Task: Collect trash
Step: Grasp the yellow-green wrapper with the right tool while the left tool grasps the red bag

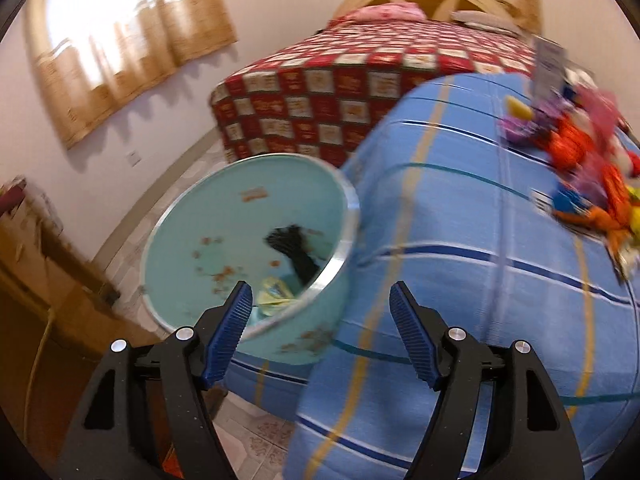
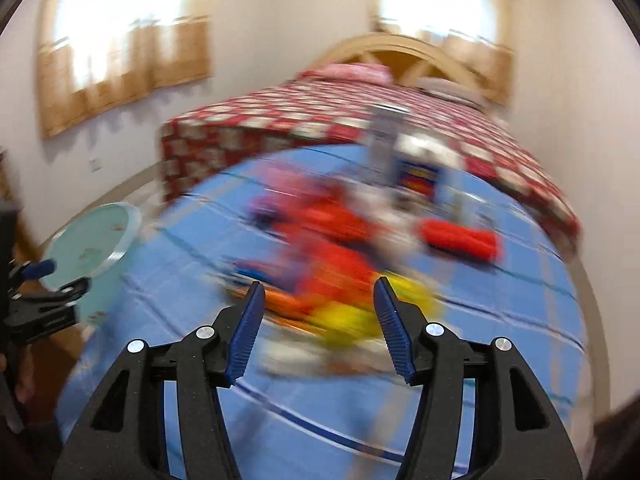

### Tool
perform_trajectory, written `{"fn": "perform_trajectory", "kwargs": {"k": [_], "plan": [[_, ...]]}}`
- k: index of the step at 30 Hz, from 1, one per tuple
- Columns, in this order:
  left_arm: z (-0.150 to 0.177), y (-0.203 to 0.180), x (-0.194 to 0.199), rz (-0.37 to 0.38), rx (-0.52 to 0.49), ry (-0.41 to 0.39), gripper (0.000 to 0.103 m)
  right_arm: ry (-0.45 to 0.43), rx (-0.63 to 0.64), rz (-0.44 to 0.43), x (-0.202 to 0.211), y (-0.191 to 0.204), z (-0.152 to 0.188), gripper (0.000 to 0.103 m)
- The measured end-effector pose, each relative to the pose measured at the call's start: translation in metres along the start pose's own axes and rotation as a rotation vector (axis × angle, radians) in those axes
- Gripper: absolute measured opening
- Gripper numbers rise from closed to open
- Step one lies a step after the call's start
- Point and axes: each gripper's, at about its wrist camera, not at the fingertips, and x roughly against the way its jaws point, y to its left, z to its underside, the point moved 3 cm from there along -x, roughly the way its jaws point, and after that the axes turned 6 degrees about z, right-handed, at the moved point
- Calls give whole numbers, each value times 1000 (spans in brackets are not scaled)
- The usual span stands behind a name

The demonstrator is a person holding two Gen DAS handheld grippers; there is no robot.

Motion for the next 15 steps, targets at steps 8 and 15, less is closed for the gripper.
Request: {"fn": "perform_trajectory", "kwargs": {"k": [8,15], "plan": [[-10,-18,1,6,17,-2,71,24,-120,-14,-4,-31,19,70],[-14,-25,2,37,24,-6,71,110,-123,-35,-38,-10,15,47]]}}
